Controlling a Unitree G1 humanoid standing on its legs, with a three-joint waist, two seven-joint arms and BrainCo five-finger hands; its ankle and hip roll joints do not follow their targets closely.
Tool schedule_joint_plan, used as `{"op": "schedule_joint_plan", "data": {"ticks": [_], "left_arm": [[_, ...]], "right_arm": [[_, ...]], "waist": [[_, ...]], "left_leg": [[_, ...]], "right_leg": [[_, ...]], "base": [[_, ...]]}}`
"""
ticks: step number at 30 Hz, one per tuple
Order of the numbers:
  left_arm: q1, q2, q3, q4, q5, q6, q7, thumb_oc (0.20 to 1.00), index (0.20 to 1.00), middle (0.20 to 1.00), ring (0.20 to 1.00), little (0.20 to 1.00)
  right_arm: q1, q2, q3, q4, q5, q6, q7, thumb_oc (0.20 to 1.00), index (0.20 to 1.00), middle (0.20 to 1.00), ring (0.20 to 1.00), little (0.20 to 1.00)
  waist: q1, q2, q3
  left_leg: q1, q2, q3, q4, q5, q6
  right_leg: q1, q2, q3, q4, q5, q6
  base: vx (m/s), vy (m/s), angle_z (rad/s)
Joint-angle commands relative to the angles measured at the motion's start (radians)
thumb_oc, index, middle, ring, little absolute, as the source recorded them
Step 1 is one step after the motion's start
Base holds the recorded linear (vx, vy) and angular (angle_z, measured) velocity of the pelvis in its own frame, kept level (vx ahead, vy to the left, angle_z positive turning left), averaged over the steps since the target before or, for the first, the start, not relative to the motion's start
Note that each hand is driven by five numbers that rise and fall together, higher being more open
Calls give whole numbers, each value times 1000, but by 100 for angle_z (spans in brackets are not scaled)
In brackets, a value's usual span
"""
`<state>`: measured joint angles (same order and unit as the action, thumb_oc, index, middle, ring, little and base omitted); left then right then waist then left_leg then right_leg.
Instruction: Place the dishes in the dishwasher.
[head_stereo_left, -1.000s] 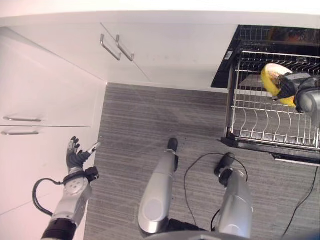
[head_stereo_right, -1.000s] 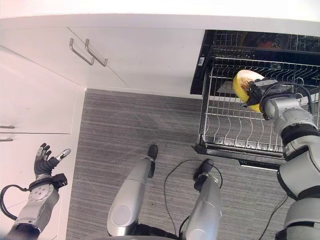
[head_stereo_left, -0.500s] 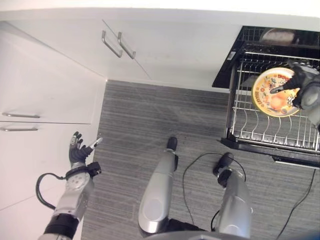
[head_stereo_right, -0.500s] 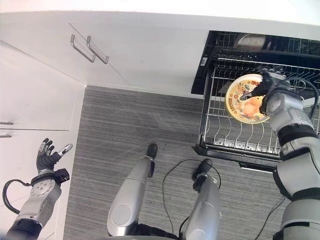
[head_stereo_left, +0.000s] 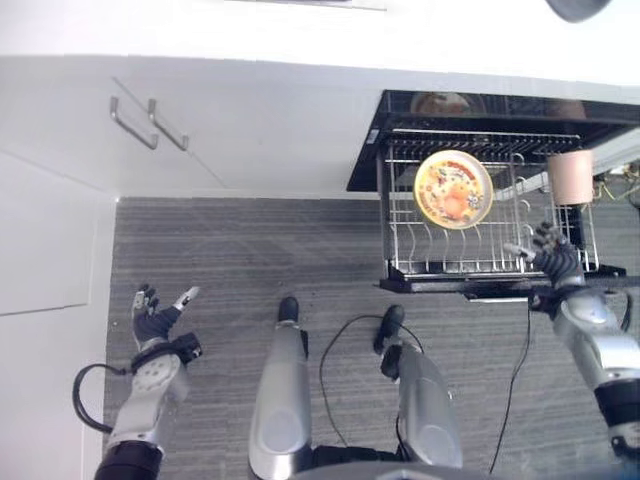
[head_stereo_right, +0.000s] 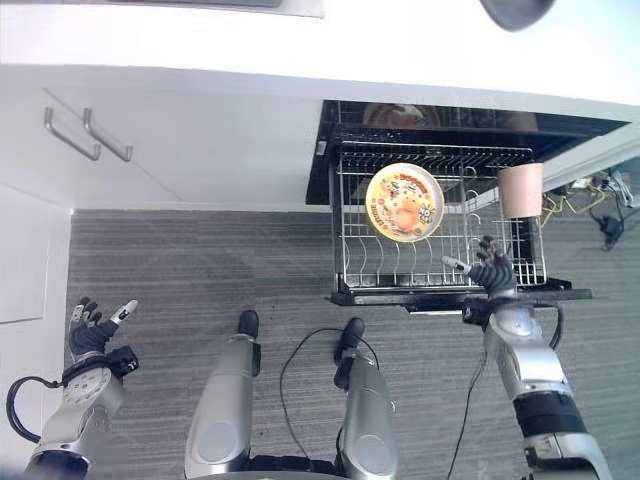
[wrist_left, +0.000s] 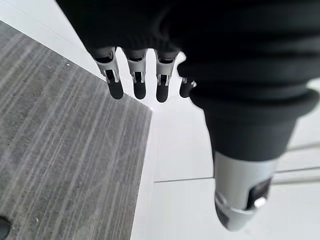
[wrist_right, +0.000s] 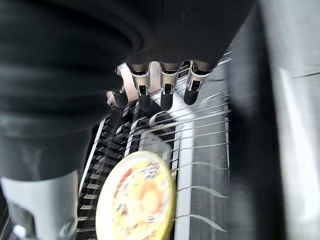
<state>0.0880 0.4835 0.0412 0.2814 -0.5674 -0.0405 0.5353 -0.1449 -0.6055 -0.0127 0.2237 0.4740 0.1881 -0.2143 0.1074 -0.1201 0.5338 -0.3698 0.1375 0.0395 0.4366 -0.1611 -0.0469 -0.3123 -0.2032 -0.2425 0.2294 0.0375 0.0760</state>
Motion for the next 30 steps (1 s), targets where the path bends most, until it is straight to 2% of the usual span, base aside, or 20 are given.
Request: {"op": "schedule_joint_plan", "data": {"ticks": [1, 5, 8, 11, 14, 15, 16, 19, 21, 22, 24, 28, 30], "left_arm": [[56, 18, 42, -3, 55, -23, 36, 1000, 1000, 1000, 1000, 1000], [66, 5, 53, 60, 73, -34, 48, 1000, 1000, 1000, 1000, 1000], [79, -21, 63, 124, 97, -59, 47, 1000, 1000, 1000, 1000, 1000], [91, -29, 71, 156, 112, -80, 35, 1000, 1000, 1000, 1000, 1000], [100, -36, 78, 198, 119, -100, 24, 1000, 1000, 1000, 1000, 1000], [101, -39, 77, 210, 122, -105, 25, 1000, 1000, 1000, 1000, 1000], [99, -41, 73, 219, 122, -111, 24, 1000, 1000, 1000, 1000, 1000], [87, -54, 60, 250, 119, -124, 34, 1000, 1000, 1000, 1000, 1000], [61, -64, 40, 277, 116, -133, 34, 1000, 1000, 1000, 1000, 1000], [42, -70, 18, 298, 107, -147, 22, 1000, 1000, 1000, 1000, 1000], [30, -71, 2, 305, 93, -154, 23, 1000, 1000, 1000, 1000, 1000], [4, -75, -35, 331, 64, -165, 35, 1000, 1000, 1000, 1000, 1000], [-11, -80, -59, 342, 54, -172, 34, 1000, 1000, 1000, 1000, 1000]], "right_arm": [[-90, -67, -58, -35, -25, -57, -26, 1000, 1000, 1000, 1000, 1000], [-8, -59, -130, -100, -71, -76, -66, 1000, 1000, 1000, 1000, 1000], [102, -20, -228, -106, -22, -131, -138, 1000, 1000, 1000, 1000, 1000], [159, 7, -289, -74, -53, -168, -232, 1000, 1000, 1000, 1000, 1000], [213, 48, -326, -20, -36, -192, -282, 1000, 1000, 1000, 1000, 1000], [232, 66, -320, 14, -29, -198, -302, 699, 699, 699, 699, 699], [236, 80, -312, 42, -37, -225, -321, 200, 200, 200, 200, 200], [228, 114, -275, 137, 34, -261, -323, 200, 200, 200, 200, 200], [180, 147, -222, 272, 96, -309, -299, 200, 200, 200, 200, 200], [130, 142, -193, 368, 197, -323, -252, 200, 200, 200, 200, 200], [96, 135, -183, 418, 270, -314, -199, 200, 200, 200, 200, 200], [-17, 118, -175, 583, 493, -281, -29, 200, 200, 200, 200, 200], [-86, 102, -169, 644, 549, -250, 32, 200, 200, 200, 200, 200]], "waist": [[8, -4, -25], [-30, -23, -58], [-65, -33, -94], [-80, -32, -114], [-94, -18, -130], [-99, -9, -132], [-101, -2, -132], [-102, 20, -135], [-90, 44, -128], [-76, 72, -119], [-70, 90, -112], [-49, 124, -97], [-38, 143, -94]], "left_leg": [[55, 45, 40, -105, 127, 2], [106, 57, 84, -156, 137, -2], [156, 64, 126, -204, 143, -4], [176, 67, 145, -214, 140, -2], [184, 70, 161, -200, 134, -4], [184, 72, 165, -189, 131, -4], [182, 72, 167, -183, 131, -5], [176, 69, 170, -172, 132, -8], [165, 62, 165, -164, 135, -10], [138, 53, 149, -144, 138, -15], [121, 49, 140, -133, 139, -19], [80, 32, 119, -108, 138, -23], [57, 24, 108, -94, 137, -23]], "right_leg": [[68, -16, 0, 35, -7, 25], [108, 1, 14, -19, 10, 31], [150, 9, 27, -70, 26, 38], [169, 12, 31, -86, 28, 39], [180, 8, 34, -86, 28, 39], [182, 3, 35, -83, 26, 37], [183, 2, 36, -82, 24, 35], [183, -6, 38, -81, 22, 32], [183, -15, 28, -81, 19, 27], [166, -27, 19, -66, 14, 20], [151, -36, 15, -54, 11, 15], [106, -54, 8, -14, -3, 6], [80, -63, 8, 8, -10, 2]], "base": [[8, 11, -27], [5, 20, -16], [19, 5, -22], [20, -20, -17], [26, -12, -13], [17, 4, -12], [8, 1, -8], [2, 7, -3], [-26, 8, 0], [-69, 29, 6], [-77, 60, 10], [-71, 34, 7], [-64, 23, 4]]}}
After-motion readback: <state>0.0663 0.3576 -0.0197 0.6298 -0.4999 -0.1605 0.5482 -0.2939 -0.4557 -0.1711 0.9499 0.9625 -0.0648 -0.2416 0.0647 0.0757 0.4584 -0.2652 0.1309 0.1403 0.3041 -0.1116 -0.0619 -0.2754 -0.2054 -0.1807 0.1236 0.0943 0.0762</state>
